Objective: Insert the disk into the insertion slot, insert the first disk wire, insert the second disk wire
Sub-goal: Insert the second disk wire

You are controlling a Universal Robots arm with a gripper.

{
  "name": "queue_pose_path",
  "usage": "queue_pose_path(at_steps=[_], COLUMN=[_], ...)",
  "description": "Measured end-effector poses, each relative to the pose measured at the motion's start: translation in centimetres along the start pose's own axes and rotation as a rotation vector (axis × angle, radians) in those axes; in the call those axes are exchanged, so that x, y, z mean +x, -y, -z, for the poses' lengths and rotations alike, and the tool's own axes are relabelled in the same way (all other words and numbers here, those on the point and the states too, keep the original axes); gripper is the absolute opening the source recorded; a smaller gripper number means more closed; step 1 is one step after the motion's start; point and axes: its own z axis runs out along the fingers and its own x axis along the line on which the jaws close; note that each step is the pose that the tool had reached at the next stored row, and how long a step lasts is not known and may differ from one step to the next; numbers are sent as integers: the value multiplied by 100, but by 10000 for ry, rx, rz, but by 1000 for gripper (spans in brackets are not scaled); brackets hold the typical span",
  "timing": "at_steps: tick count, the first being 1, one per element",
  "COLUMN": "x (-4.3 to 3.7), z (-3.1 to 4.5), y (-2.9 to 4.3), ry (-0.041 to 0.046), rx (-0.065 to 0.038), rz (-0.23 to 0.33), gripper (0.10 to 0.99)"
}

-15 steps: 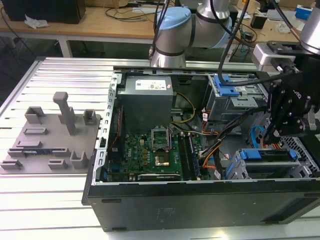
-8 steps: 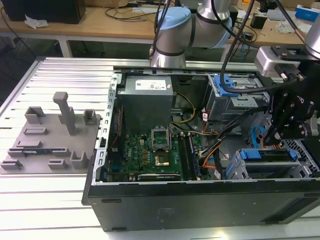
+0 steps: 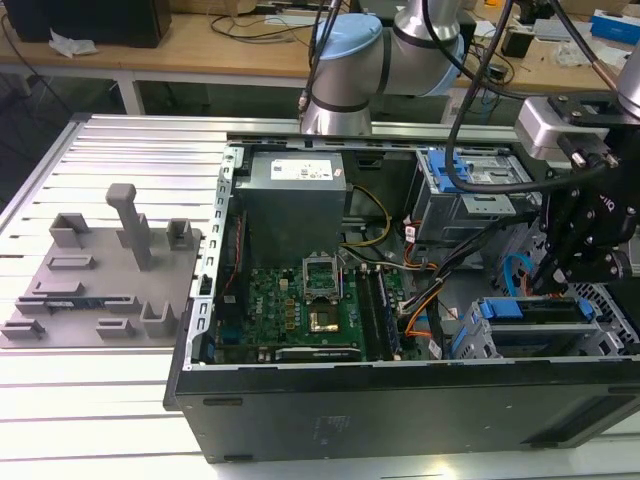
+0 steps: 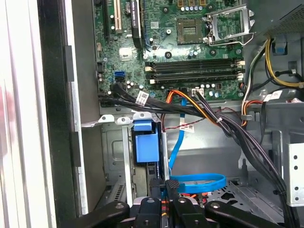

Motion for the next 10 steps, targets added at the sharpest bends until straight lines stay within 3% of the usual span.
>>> queue_pose_path(at_steps=[10], x=[41], z=[-32], y=[44], ry=[1], rx=[-20], rz=[210], gripper=[161])
